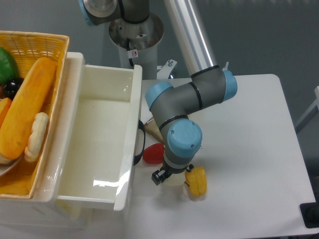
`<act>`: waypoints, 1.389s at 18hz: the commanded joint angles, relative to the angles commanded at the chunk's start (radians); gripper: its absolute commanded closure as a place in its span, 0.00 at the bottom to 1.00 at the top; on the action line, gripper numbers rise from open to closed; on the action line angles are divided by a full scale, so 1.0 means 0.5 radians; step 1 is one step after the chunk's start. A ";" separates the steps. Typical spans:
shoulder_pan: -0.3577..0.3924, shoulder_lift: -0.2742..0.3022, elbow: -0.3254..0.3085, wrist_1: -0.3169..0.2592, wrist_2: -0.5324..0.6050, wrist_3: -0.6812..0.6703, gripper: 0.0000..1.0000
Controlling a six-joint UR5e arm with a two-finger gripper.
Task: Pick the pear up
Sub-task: 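Lower the open gripper around the pear and close on it, then lift the gripped pear up off the table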
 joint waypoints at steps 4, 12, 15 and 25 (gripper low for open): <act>0.009 0.089 0.003 0.000 0.006 0.242 0.48; 0.074 0.288 -0.046 -0.009 0.015 0.816 0.48; 0.107 0.377 -0.113 -0.009 0.012 0.997 0.48; 0.184 0.537 -0.230 -0.022 0.009 1.442 0.52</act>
